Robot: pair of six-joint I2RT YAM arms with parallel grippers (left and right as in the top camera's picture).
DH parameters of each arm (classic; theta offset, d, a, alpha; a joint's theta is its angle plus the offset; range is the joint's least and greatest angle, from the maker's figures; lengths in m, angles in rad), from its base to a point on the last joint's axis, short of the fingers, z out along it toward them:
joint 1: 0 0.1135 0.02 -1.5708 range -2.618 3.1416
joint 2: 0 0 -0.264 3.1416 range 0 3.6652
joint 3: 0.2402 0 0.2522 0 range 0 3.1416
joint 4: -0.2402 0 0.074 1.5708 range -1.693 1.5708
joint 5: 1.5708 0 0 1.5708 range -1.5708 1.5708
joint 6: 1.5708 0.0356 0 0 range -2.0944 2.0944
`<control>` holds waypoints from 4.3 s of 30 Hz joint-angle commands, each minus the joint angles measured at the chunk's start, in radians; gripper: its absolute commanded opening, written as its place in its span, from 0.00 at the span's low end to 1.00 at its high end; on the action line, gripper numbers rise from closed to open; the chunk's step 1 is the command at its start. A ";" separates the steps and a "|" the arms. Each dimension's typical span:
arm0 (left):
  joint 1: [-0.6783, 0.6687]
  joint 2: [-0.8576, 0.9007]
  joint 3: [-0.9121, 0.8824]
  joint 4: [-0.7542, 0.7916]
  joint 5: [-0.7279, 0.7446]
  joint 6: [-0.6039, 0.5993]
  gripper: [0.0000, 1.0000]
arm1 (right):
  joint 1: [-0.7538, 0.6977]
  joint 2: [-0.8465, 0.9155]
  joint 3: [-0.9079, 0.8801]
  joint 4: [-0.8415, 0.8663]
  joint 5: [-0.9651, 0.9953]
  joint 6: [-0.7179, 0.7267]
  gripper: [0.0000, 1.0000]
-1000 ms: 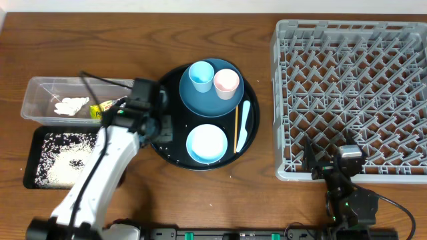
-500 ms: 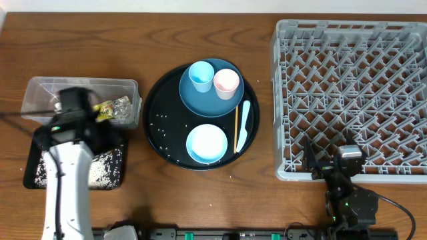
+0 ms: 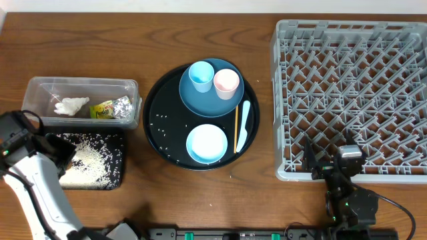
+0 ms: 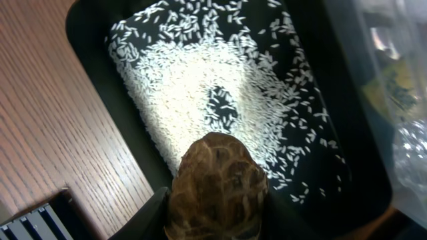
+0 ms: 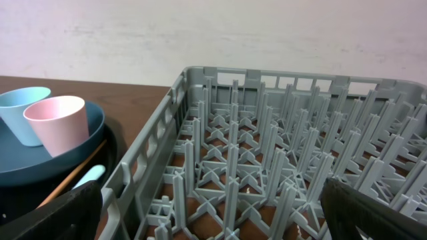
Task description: Sort waste into correct bins and load items into the dishwasher rack
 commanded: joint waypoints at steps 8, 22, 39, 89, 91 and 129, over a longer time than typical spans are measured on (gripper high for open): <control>0.050 0.158 0.018 0.058 -0.058 -0.019 0.26 | 0.005 0.000 -0.001 -0.004 0.003 -0.008 0.99; 0.058 0.168 0.029 0.138 -0.026 -0.023 0.79 | 0.005 0.000 -0.001 -0.004 0.003 -0.008 0.99; -0.273 -0.105 0.096 0.026 0.209 -0.026 0.80 | 0.005 0.000 -0.001 -0.004 0.003 -0.008 0.99; -1.009 -0.003 -0.176 0.136 0.331 -0.134 0.98 | 0.005 0.000 -0.001 -0.004 0.003 -0.008 0.99; -1.009 -0.003 -0.176 0.137 0.331 -0.134 0.98 | 0.005 0.000 -0.001 -0.004 0.003 -0.008 0.99; -0.287 -0.389 -0.074 -0.239 -0.214 -0.127 0.98 | 0.005 0.000 -0.001 -0.004 0.003 -0.008 0.99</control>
